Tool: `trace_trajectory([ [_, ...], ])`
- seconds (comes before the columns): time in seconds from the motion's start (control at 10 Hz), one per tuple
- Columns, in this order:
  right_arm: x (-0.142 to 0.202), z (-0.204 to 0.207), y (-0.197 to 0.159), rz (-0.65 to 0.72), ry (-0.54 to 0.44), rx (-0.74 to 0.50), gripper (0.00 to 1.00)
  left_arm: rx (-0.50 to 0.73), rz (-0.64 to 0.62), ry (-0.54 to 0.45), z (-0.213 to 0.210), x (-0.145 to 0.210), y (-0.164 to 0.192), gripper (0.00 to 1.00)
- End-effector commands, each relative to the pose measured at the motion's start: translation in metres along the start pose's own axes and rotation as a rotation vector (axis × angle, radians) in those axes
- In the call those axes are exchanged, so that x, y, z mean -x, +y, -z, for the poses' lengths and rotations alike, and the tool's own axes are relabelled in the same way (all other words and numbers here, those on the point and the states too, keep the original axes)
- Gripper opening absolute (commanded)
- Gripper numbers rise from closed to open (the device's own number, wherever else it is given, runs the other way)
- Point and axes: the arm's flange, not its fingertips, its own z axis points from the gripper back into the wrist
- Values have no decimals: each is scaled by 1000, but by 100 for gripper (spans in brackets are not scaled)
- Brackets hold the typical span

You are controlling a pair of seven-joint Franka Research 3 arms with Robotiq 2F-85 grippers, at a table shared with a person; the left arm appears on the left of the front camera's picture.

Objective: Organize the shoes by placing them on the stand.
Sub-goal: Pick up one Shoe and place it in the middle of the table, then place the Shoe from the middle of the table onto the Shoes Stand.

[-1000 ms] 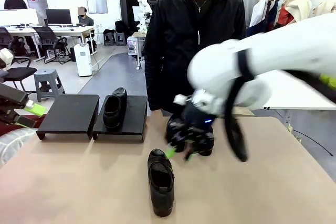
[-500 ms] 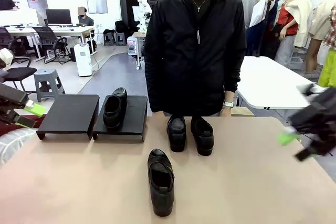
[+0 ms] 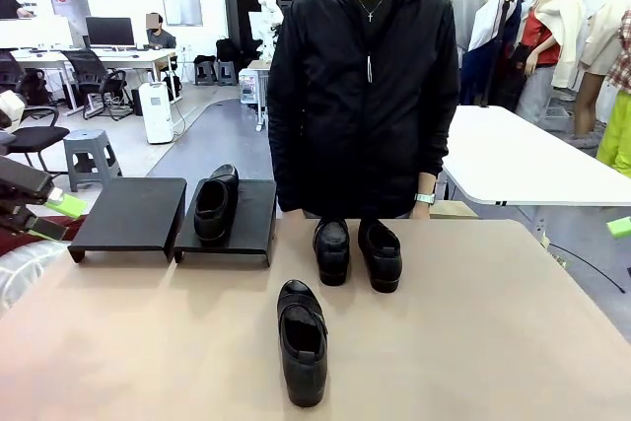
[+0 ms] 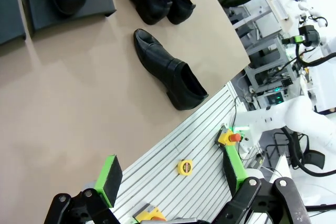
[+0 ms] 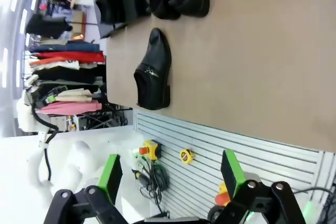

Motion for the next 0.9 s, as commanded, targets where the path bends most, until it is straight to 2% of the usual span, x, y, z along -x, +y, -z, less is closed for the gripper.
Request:
trace_trajectory([
  [0.0, 11, 2, 8, -23, 67, 9, 100, 27, 20, -13, 0, 0, 1, 100],
  [0.8, 11, 2, 8, -23, 67, 9, 100, 27, 20, -13, 0, 0, 1, 100],
])
